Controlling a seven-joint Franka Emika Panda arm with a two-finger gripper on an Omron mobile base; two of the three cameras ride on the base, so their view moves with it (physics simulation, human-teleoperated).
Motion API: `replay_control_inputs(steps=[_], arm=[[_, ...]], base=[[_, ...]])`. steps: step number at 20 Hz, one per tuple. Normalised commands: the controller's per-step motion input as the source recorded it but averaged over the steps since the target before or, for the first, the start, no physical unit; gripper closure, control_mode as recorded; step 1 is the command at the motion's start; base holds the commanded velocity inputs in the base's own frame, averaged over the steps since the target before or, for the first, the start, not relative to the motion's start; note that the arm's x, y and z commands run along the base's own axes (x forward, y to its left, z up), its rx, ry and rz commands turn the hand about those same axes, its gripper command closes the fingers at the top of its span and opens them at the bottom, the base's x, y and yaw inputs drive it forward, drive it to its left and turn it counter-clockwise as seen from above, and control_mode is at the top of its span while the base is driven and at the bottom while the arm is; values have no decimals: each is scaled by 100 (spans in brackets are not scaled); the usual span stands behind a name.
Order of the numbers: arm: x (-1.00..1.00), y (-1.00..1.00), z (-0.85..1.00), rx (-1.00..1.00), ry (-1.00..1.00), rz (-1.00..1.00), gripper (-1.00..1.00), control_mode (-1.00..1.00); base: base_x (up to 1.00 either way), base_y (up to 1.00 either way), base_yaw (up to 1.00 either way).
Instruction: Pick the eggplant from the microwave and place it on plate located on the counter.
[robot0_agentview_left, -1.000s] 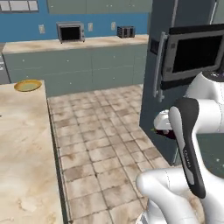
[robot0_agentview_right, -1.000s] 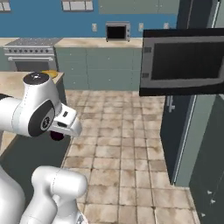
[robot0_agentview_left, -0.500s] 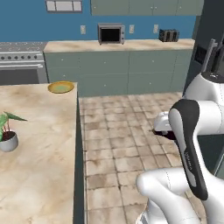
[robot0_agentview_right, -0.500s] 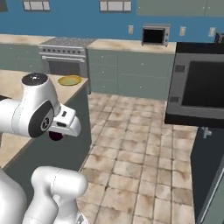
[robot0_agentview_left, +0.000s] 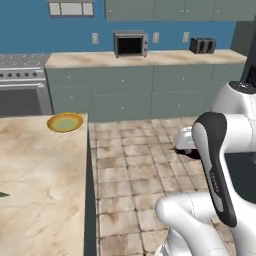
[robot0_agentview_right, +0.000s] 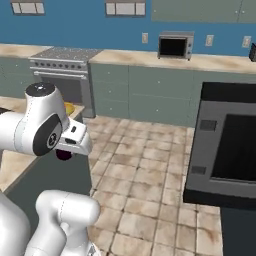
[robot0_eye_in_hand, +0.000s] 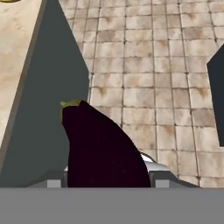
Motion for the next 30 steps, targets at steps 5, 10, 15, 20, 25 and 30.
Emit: replay_control_inputs(steps=[5,10,15,20,25,30], arm=[[0,0,0,0,0,0,100,100],[0,0,0,0,0,0,100,100],[0,0,0,0,0,0,100,100],[0,0,0,0,0,0,100,100],[0,0,0,0,0,0,100,100],[0,0,0,0,0,0,100,100]], base=[[100,0,0],[100,0,0],[100,0,0],[100,-1,12],[68,-31,49],[6,-29,86]])
